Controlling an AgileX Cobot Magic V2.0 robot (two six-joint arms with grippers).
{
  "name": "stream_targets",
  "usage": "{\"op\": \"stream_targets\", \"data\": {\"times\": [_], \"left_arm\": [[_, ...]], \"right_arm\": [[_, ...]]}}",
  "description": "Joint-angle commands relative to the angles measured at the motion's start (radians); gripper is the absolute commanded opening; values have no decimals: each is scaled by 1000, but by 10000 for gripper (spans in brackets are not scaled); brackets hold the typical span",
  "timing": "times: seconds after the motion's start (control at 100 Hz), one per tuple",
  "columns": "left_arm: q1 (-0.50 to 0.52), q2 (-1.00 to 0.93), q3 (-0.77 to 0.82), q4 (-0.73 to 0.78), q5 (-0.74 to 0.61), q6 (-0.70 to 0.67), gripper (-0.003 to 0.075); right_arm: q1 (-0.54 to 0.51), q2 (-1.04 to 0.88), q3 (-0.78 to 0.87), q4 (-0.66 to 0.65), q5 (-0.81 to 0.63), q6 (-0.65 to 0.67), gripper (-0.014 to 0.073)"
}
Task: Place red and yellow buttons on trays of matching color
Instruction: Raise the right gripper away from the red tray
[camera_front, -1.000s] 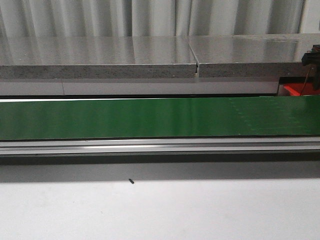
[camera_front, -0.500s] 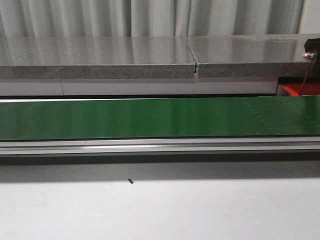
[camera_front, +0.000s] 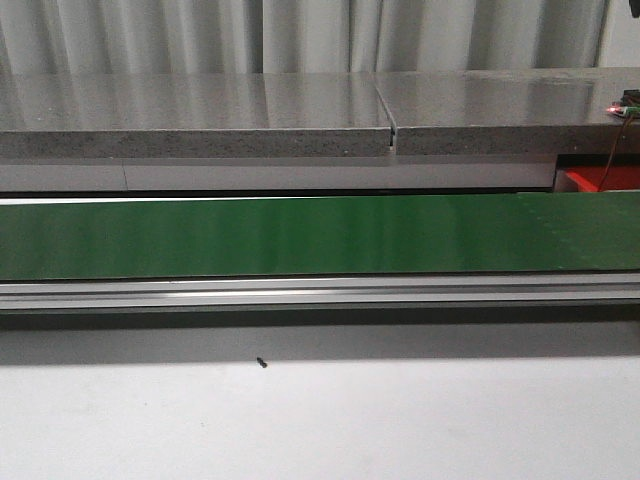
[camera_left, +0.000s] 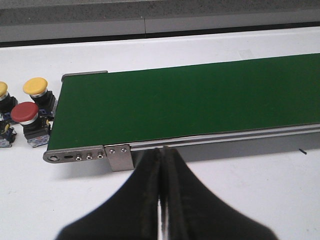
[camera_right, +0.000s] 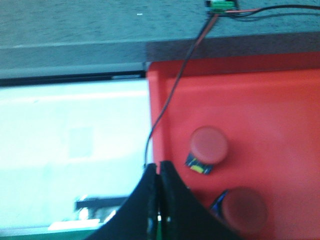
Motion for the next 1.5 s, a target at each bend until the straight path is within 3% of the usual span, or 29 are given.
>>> {"op": "stream_targets", "data": {"times": [0.0,0.23,0.98,1.22,1.49], "left_arm": [[-8,8,-27,-11,-79,-8,-20],[-8,8,-27,-11,-79,-8,-20],[-8,8,-27,-11,-79,-8,-20],[-8,8,-27,-11,-79,-8,-20],[-8,8,-27,-11,-79,-8,-20]], "right_arm": [[21,-128,44,-1,-69,-14,-67],[70,-342,218,0,-66,-14,-67],[69,-1120,741,6,-33,-14,-67],[69,-1266,814,6,-12,-14,-67],[69,-1285,814,6,17,-14,-67]]}}
